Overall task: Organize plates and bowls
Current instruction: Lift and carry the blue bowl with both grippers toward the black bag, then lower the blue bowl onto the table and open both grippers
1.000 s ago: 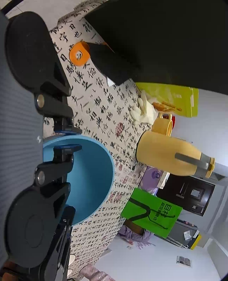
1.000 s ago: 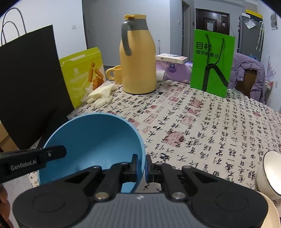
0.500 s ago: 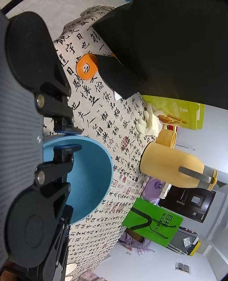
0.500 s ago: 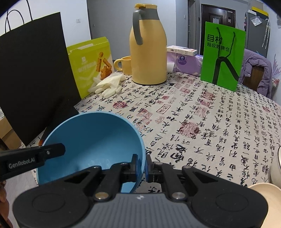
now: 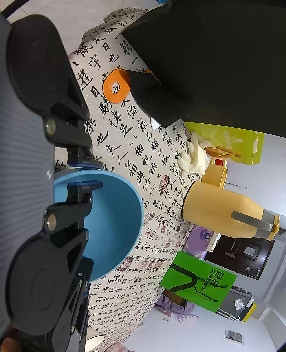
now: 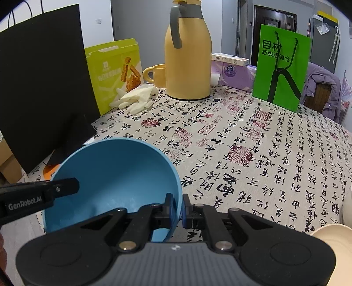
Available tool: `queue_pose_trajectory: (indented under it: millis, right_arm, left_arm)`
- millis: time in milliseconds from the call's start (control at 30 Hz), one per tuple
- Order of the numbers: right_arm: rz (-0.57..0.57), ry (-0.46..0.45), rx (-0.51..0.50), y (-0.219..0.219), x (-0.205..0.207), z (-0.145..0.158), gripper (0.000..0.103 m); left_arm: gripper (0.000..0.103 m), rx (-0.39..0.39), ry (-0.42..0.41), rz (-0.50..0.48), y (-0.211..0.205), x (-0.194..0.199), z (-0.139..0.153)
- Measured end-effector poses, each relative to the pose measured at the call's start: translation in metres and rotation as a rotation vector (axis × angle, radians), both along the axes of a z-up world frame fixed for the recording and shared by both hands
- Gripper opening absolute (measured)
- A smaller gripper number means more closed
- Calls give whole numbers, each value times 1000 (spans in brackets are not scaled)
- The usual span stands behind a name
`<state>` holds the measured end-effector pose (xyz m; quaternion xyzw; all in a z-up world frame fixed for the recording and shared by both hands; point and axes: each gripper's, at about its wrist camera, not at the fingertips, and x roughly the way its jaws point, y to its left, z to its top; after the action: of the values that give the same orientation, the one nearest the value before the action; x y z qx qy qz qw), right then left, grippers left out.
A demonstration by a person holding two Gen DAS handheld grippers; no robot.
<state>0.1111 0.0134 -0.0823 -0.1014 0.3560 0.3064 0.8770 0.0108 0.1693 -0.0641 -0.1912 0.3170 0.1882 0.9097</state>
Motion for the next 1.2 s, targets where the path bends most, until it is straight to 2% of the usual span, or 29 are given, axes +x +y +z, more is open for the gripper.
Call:
queue_pose_trajectory:
  millis: [200, 467, 533, 567, 633, 667, 767, 833, 900, 933, 1033, 1100, 1200]
  right_arm:
    - [1, -6, 5, -2, -2, -1, 8]
    - [2, 18, 51, -9, -2, 2, 14]
    - [0, 16, 59, -11, -3, 4, 15]
    - [0, 16, 67, -13, -4, 5, 20]
    - [-3, 14, 82, -17, -5, 8, 29]
    - [-3, 11, 91, -20, -6, 10, 34]
    - [-4, 1, 113, -27, -8, 15, 38]
    - [-5, -4, 124, -31, -9, 18, 43]
    - [-7, -13, 136, -36, -12, 21, 56]
    - [-7, -17, 141, -39, -13, 22, 57]
    - [-8, -27, 151, -46, -15, 25, 67]
    - [-11, -37, 161, -52, -17, 28, 79]
    - [-8, -53, 171, -60, -20, 32, 89]
  left_arm:
    - [12, 15, -6, -2, -2, -1, 0]
    - [14, 6, -26, -3, -2, -5, 3]
    - [20, 6, -32, 1, -2, -7, 5]
    - [23, 6, -38, 2, -2, -8, 6]
    - [37, 12, -52, 5, -2, -11, 9]
    - [38, 19, -60, 6, -3, -12, 11]
    - [48, 42, -77, 5, -6, -15, 16]
    - [59, 51, -84, 9, -8, -17, 19]
    - [67, 62, -92, 14, -9, -19, 22]
    - [72, 67, -96, 16, -9, -20, 23]
    - [81, 80, -109, 18, -11, -23, 26]
    - [83, 88, -115, 17, -13, -26, 29]
    - [87, 92, -120, 13, -15, -28, 32]
